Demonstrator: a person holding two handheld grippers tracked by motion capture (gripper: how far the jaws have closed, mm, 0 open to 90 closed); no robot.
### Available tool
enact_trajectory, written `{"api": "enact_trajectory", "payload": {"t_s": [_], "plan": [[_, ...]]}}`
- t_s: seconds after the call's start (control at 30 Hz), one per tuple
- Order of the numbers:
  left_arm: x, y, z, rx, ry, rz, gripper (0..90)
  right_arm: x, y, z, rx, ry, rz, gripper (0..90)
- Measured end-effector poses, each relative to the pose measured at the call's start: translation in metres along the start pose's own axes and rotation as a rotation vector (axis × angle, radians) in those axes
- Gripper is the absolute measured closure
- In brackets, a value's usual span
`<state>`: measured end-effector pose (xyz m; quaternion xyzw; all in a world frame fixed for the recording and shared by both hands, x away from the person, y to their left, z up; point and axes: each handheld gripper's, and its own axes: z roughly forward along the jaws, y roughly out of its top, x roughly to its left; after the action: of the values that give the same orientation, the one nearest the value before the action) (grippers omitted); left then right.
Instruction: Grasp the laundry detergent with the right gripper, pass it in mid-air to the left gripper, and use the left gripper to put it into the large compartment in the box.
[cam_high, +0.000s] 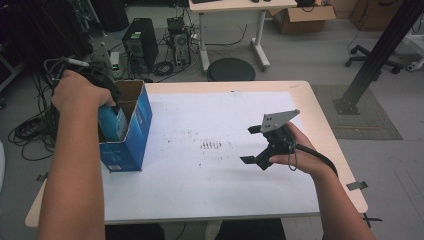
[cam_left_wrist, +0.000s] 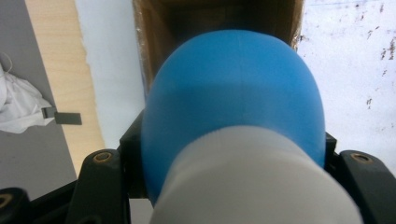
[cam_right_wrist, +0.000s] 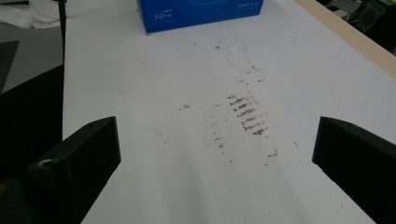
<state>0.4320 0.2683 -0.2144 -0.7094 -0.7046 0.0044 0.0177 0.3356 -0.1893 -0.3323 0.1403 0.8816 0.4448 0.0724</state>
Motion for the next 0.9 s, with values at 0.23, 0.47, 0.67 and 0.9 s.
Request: {"api": "enact_trajectory", "payload": {"t_s": [0.23,0.47,0.67,0.9], "plan": [[-0.002,0.002,0.017,0.013,-0.005,-0.001,38.8,0.000,0.000,0.000,-0.003,0.001,0.000,1.1],[0.001,0.002,0.036,0.031,-0.013,-0.008,38.8,0.001,-0.002,-0.001,-0.004,0.004,0.002,1.1],[0.001,0.002,0.047,0.037,-0.017,-0.003,38.8,0.002,-0.002,-0.001,-0.004,0.004,0.003,1.0],[0.001,0.002,0.058,0.049,-0.019,0.010,38.8,0.002,-0.002,-0.001,-0.003,0.006,0.005,1.1]]}}
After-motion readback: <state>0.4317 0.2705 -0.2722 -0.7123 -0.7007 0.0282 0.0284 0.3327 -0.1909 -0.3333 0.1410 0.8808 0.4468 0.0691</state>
